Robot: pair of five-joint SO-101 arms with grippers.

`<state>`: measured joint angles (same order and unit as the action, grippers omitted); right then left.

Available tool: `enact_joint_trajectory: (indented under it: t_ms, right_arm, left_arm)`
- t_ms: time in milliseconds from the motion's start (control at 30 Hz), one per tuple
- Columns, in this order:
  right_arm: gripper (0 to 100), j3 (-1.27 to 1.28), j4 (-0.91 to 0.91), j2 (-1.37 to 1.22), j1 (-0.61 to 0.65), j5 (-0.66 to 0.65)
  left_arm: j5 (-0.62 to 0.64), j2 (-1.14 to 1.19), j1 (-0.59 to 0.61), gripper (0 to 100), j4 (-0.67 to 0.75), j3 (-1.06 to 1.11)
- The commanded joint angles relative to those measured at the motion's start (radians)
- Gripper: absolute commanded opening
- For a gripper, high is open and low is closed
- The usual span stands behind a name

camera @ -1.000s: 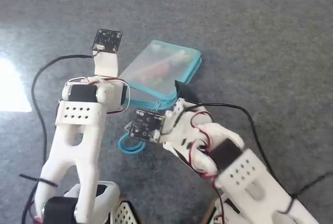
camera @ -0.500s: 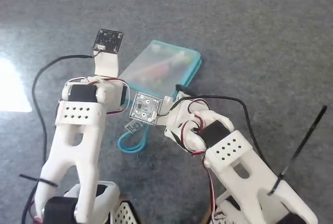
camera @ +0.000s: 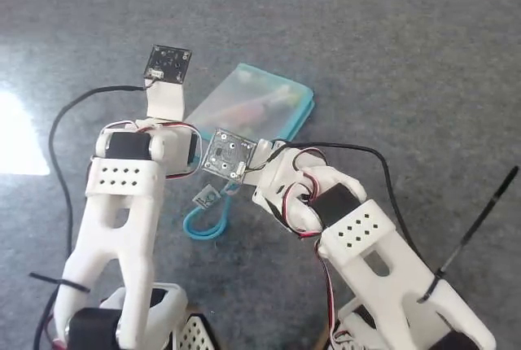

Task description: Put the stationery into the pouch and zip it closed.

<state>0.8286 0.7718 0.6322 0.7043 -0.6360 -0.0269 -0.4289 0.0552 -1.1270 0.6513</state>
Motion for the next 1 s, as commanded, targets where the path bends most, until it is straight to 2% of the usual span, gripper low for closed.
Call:
enact_joint_trajectory:
  t_ms: [0,33,133,267,367,567,767,867,967]
  right_arm:
    - [5.0,-0.058,-0.018,-0.002,0.016,0.020]
    - [1.0,-0.060,-0.019,-0.002,0.016,0.021]
    - [0.6,-0.060,-0.019,-0.002,0.015,0.066]
    - [0.8,-0.060,-0.019,-0.002,0.013,0.083]
    - [0.8,-0.064,-0.019,-0.002,-0.013,0.129]
    - [0.8,-0.106,-0.010,-0.004,-0.064,0.189]
    - [0.8,-0.149,-0.008,-0.004,-0.068,0.249]
    - [0.8,-0.204,-0.008,-0.004,-0.079,0.324]
    - [0.8,-0.261,-0.007,-0.004,-0.084,0.384]
  left_arm:
    - [-0.006,0.000,0.002,1,-0.012,-0.047]
    - [-0.006,0.000,0.002,1,-0.012,-0.047]
    - [-0.006,-0.008,0.002,2,-0.011,-0.047]
    - [-0.005,-0.060,0.011,15,-0.020,-0.085]
    - [-0.003,-0.175,0.003,21,-0.104,-0.128]
    - [-0.006,-0.430,0.003,24,-0.288,-0.211]
    - [-0.034,-0.592,0.002,24,-0.376,-0.211]
    - [-0.046,-0.635,0.002,24,-0.382,-0.174]
    - [-0.046,-0.646,0.000,20,-0.330,-0.082]
